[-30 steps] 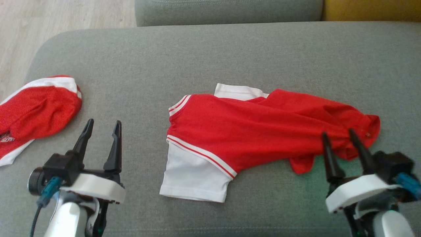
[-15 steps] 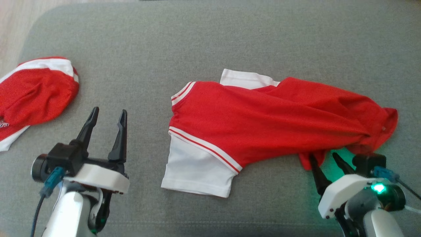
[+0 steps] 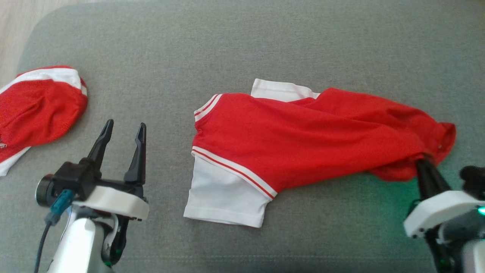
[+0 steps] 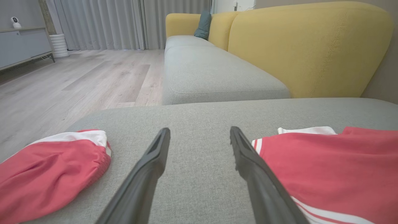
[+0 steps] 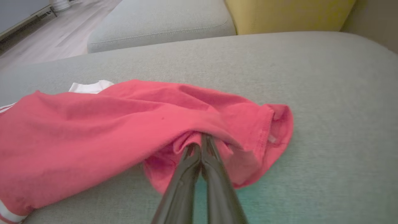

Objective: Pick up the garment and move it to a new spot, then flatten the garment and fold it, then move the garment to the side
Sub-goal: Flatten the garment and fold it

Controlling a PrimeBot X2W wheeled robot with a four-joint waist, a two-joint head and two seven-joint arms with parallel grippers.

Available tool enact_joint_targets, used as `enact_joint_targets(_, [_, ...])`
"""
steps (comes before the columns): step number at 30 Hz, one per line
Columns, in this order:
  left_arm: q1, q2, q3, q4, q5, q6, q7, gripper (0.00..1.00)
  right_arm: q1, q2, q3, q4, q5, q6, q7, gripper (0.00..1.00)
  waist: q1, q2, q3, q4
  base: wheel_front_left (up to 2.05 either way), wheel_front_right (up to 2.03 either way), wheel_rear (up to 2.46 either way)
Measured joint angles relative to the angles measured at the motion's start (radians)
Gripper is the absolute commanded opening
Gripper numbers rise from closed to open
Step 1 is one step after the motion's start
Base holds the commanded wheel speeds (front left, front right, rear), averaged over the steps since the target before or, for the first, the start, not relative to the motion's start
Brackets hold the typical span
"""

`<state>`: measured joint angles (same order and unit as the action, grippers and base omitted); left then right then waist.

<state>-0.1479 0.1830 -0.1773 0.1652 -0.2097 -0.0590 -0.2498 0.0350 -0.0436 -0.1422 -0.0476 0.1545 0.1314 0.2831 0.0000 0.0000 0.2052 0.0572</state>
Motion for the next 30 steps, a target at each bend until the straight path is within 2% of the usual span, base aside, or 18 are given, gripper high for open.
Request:
enact_joint_targets(5, [0.0, -0.005, 0.001, 0.0, 0.006, 0.0, 0.0, 1.0, 0.017, 0.001, -0.053, -0.106, -0.008, 0.0, 0.069, 0.0, 0.0, 0.0, -0.007, 0.0, 0.0, 0.0, 0.0])
enact_joint_targets(19, [0.0, -0.016, 0.028, -0.003, 0.01, -0.003, 0.0, 1.0, 0.017, 0.002, -0.158, -0.282, -0.014, 0.0, 0.192, 0.0, 0.0, 0.0, 0.004, 0.0, 0.0, 0.0, 0.0])
enact_joint_targets(24, [-0.001, -0.021, 0.029, -0.005, 0.015, -0.003, 0.0, 1.0, 0.009, 0.002, -0.161, -0.251, 0.018, 0.0, 0.196, 0.0, 0.0, 0.0, 0.019, 0.001, 0.0, 0.0, 0.0])
enact_joint_targets(30, [-0.027, -0.025, 0.03, -0.009, 0.016, -0.013, 0.0, 1.0, -0.118, 0.002, -0.156, -0.08, 0.038, 0.0, 0.172, 0.0, 0.0, 0.0, 0.057, 0.007, 0.0, 0.0, 0.0])
